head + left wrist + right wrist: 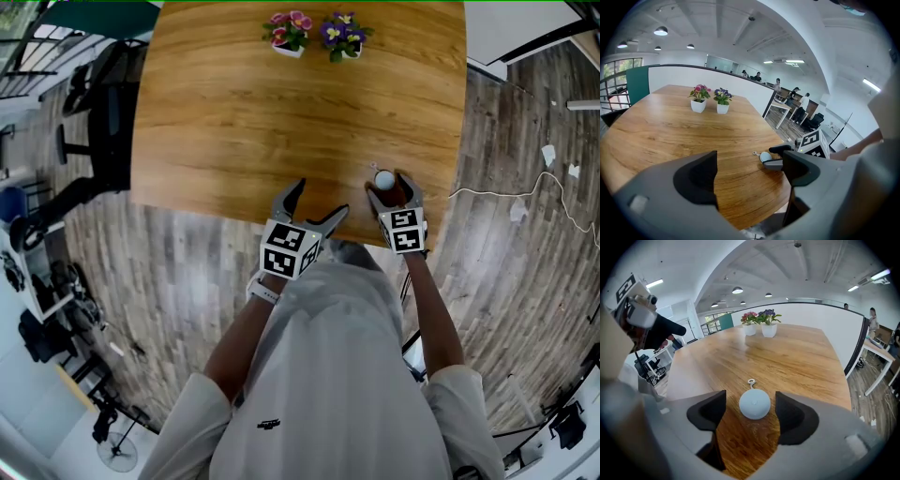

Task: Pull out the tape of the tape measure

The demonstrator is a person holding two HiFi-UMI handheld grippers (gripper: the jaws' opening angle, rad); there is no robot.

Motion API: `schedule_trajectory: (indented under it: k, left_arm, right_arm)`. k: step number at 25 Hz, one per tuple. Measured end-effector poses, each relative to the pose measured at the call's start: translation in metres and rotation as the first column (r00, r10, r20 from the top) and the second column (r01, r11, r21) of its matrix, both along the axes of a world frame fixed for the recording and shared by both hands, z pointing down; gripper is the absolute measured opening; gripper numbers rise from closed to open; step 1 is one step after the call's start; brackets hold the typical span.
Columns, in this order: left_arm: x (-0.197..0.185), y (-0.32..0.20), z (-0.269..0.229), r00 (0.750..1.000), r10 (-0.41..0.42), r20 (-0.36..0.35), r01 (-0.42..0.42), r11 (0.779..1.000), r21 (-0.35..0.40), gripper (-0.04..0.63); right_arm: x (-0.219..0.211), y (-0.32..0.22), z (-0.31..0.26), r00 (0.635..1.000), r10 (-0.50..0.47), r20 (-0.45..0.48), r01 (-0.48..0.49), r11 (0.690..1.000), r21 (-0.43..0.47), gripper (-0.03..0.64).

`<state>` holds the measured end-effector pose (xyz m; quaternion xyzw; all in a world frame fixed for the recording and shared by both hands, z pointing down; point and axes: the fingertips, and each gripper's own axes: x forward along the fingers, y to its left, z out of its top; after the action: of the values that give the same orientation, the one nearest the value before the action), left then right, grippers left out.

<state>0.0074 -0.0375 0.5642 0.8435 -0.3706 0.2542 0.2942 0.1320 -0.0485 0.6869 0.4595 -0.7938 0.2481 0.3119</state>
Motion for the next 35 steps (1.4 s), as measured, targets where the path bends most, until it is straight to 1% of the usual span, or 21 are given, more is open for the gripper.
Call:
schedule_trajectory:
  k: [3,7,9,12,14,15,25,32,35]
  left_arm:
    - [-0.002,-0.002,-0.003,1.000,-0.004,-0.001,0.004,1.000,0.007,0.439]
    - [-0.010,0.001,-0.003,1.000,-0.006,0.008,0.006,1.000,0.007,0.439]
    - [-0.012,-0.001,-0.004,1.000,-0.009,0.011,0.009,1.000,0.007,0.439]
    - [-0.015,-0.004,-0.006,1.000,-0.014,0.009,0.014,1.000,0.013,0.437]
    - [-0.015,-0.004,-0.007,1.000,-0.018,0.006,0.018,1.000,0.014,0.437]
    - [-0.015,-0.004,-0.007,1.000,-0.019,0.004,0.018,1.000,0.014,0.437]
    - [-0.012,-0.003,-0.012,1.000,-0.008,-0.007,0.008,1.000,0.022,0.433]
    - [-0.015,-0.006,-0.016,1.000,-0.017,-0.017,0.017,0.999,0.037,0.430]
    - [-0.013,-0.007,-0.018,0.999,-0.017,-0.032,0.018,0.999,0.042,0.425]
  right_arm:
    - [0.000,-0.002,0.006,1.000,-0.008,-0.022,0.008,1.000,-0.017,0.320]
    - [-0.001,0.000,0.017,1.000,0.005,-0.030,-0.007,0.999,-0.048,0.313]
    - [0.000,-0.001,0.017,0.999,0.004,-0.049,-0.007,0.999,-0.044,0.290]
    - [0.000,-0.004,0.014,0.998,-0.001,-0.066,-0.002,0.999,-0.048,0.280]
    - [0.000,-0.004,0.014,0.997,-0.004,-0.072,0.000,0.998,-0.055,0.251]
    - [0.001,-0.004,0.014,0.997,-0.007,-0.075,0.002,0.998,-0.056,0.219]
    - [0.001,-0.002,0.014,0.997,-0.022,-0.074,0.017,0.998,-0.063,0.219]
    - [0.007,0.001,-0.006,0.998,-0.031,-0.061,0.030,0.999,-0.013,0.219]
    - [0.010,0.001,-0.019,0.997,-0.042,-0.062,0.043,0.999,0.014,0.219]
